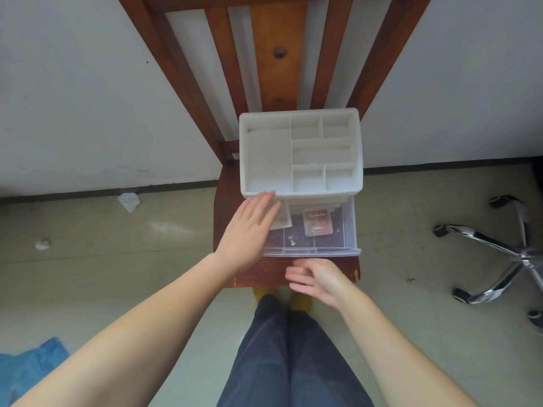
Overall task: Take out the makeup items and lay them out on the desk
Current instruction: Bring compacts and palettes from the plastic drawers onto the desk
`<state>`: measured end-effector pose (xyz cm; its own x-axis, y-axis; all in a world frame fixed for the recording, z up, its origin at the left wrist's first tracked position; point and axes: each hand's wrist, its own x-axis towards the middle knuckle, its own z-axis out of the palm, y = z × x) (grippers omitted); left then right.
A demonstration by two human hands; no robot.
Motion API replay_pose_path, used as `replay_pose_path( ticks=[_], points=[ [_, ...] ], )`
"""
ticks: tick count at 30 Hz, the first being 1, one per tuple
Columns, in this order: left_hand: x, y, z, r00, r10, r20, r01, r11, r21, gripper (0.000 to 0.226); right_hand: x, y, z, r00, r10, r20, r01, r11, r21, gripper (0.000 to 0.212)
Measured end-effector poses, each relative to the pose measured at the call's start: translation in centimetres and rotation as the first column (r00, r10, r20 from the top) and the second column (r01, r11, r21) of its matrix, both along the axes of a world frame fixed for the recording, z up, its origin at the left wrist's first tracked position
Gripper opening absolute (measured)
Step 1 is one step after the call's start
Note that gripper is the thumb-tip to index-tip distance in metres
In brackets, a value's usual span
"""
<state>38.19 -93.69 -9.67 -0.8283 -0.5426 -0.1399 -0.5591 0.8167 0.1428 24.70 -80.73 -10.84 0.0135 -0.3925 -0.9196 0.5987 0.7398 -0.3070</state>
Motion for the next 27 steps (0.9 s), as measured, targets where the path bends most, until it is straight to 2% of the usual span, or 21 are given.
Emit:
replay_pose_path(
  ticks=[1,2,3,5,6,7,8,10,11,12,14,17,20,22,24,26,27],
  points=[
    [0.2,0.3,-0.5,0.998,-0.059,-0.02,0.059,0.998,0.005,0.058,-1.0,0.1,0.9,0.964,0.259,-0.064,-0.26,0.965,-0.008,0.021],
    [0.3,0.5,-0.9,0.994,-0.11,-0.006,0.11,0.993,0.028,0.051,-2.1,0.0,1.6,0.887,0.434,-0.161,-0.443,0.896,-0.027,0.019],
    [0.3,0.6,-1.3,0.991,-0.126,0.034,0.124,0.99,0.064,0.047,-3.2,-0.3,2.2,0.813,0.509,-0.283,-0.541,0.839,-0.046,0.022],
    [-0.7,0.3,-2.2,0.981,-0.068,0.184,0.047,0.992,0.118,0.046,-5.0,-1.7,2.8,0.638,0.477,-0.605,-0.613,0.79,-0.023,0.023],
    [-1.5,0.0,-2.6,0.968,-0.026,0.249,-0.001,0.994,0.108,0.046,-5.8,-2.6,2.7,0.465,0.452,-0.761,-0.668,0.743,0.033,0.02],
    [-2.4,-0.4,-2.9,0.953,0.008,0.303,-0.036,0.996,0.085,0.048,-6.4,-3.5,2.3,0.248,0.458,-0.854,-0.751,0.648,0.129,0.022],
    [-3.3,-0.8,-3.1,0.936,0.033,0.35,-0.057,0.997,0.06,0.051,-6.7,-4.2,1.4,0.05,0.469,-0.882,-0.818,0.526,0.234,0.029],
    [-4.7,-1.3,-3.5,0.907,0.065,0.415,-0.086,0.996,0.033,0.061,-6.7,-5.1,-0.5,-0.244,0.506,-0.827,-0.86,0.281,0.425,0.043],
    [-5.0,-1.5,-3.7,0.902,0.075,0.425,-0.093,0.995,0.022,0.066,-6.7,-5.2,-1.3,-0.337,0.51,-0.792,-0.843,0.211,0.494,0.046],
    [-5.1,-1.7,-3.9,0.902,0.079,0.423,-0.093,0.996,0.012,0.071,-6.7,-5.3,-2.0,-0.398,0.493,-0.774,-0.821,0.185,0.54,0.048],
    [-4.8,-2.0,-4.1,0.907,0.059,0.418,-0.059,0.998,-0.011,0.077,-6.8,-5.1,-2.9,-0.463,0.427,-0.777,-0.794,0.189,0.578,0.05],
    [-4.1,-2.3,-4.2,0.909,-0.015,0.417,0.029,0.999,-0.027,0.081,-7.1,-4.8,-3.0,-0.462,0.371,-0.805,-0.807,0.2,0.555,0.045],
    [-3.6,-2.5,-3.9,0.915,-0.089,0.394,0.075,0.996,0.051,0.075,-7.6,-4.4,-2.0,-0.308,0.405,-0.861,-0.864,0.26,0.431,0.044],
    [-3.6,-2.6,-3.1,0.938,-0.109,0.328,0.056,0.984,0.168,0.072,-8.1,-4.0,-0.7,-0.112,0.457,-0.882,-0.893,0.343,0.291,0.046],
    [-3.4,-2.5,-1.5,0.972,-0.057,0.228,-0.018,0.95,0.313,0.072,-8.6,-3.6,1.1,0.136,0.512,-0.848,-0.879,0.457,0.135,0.049],
    [-2.8,-2.1,0.4,0.988,0.055,0.144,-0.115,0.887,0.448,0.074,-9.3,-2.8,2.9,0.414,0.577,-0.704,-0.831,0.555,-0.034,0.045],
    [-2.4,-1.8,1.4,0.985,0.112,0.128,-0.163,0.836,0.524,0.076,-9.7,-2.2,3.7,0.519,0.625,-0.584,-0.809,0.579,-0.099,0.042]
  ],
)
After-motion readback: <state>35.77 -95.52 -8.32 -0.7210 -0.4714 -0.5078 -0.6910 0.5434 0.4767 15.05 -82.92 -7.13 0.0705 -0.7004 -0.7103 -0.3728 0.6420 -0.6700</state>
